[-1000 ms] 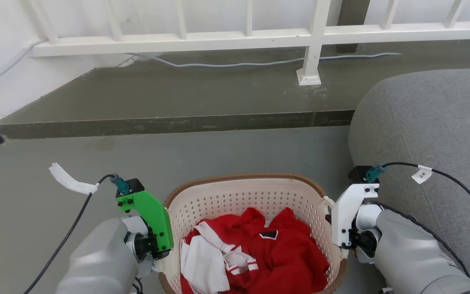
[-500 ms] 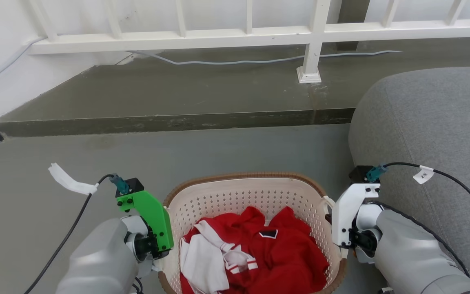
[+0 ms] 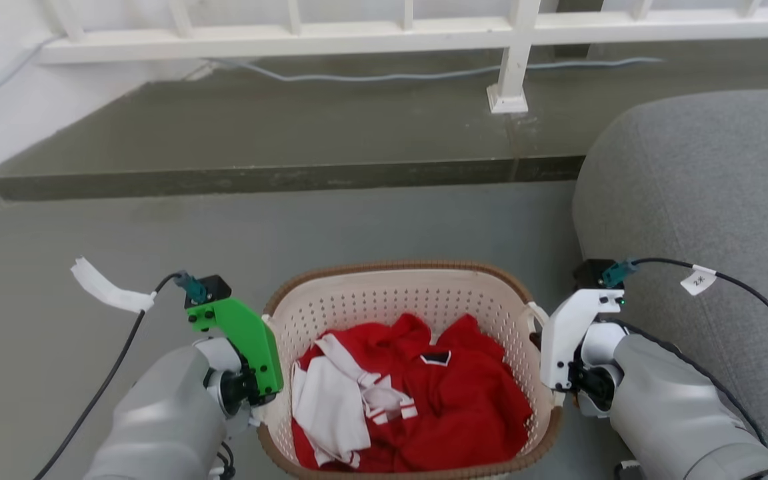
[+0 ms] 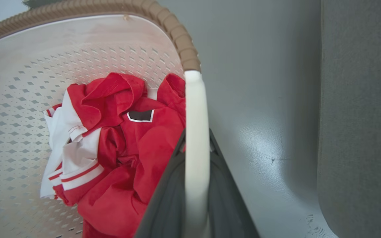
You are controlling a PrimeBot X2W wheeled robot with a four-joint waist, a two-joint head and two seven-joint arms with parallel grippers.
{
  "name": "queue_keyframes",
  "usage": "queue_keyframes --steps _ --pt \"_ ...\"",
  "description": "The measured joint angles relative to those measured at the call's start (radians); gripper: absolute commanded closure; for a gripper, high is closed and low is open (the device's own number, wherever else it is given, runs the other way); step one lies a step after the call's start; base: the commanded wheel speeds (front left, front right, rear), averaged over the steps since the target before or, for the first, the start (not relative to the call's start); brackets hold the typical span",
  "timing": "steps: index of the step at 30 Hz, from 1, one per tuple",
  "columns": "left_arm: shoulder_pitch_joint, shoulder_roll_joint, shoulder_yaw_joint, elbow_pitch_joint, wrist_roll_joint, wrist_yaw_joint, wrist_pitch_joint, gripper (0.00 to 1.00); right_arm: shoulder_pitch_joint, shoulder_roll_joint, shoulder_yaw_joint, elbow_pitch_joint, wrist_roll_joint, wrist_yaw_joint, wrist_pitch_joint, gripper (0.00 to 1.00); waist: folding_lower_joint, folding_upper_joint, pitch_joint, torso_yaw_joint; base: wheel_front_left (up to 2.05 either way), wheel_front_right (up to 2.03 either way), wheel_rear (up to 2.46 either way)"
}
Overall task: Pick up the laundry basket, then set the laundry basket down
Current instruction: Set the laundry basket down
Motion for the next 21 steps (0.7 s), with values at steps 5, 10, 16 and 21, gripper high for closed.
queue_keyframes --steps 5,10,16,21 --pt "-0.032 0.001 -0.008 -0.02 0.003 0.019 -0.033 1.0 -0.029 -0.005 0.0 -0.01 -0.001 -0.001 -0.034 1.0 0.0 0.0 0.047 0.001 0.0 0.0 0.0" --pt "-0.046 0.002 -0.031 -0.045 0.02 0.029 -0.07 1.0 -0.041 -0.019 0.004 -0.019 -0.005 -0.001 -0.069 1.0 0.0 0.0 0.106 0.002 0.0 0.0 0.0" --pt "-0.046 0.001 -0.049 -0.08 0.026 0.053 -0.123 1.0 -0.056 -0.036 0.011 -0.028 -0.018 0.0 -0.111 1.0 0.0 0.0 0.183 0.006 0.0 0.0 0.0" --pt "-0.058 0.001 -0.065 -0.114 0.032 0.071 -0.174 1.0 -0.079 -0.053 0.021 -0.036 -0.03 0.0 -0.146 1.0 0.0 0.0 0.25 0.011 0.0 0.0 0.0"
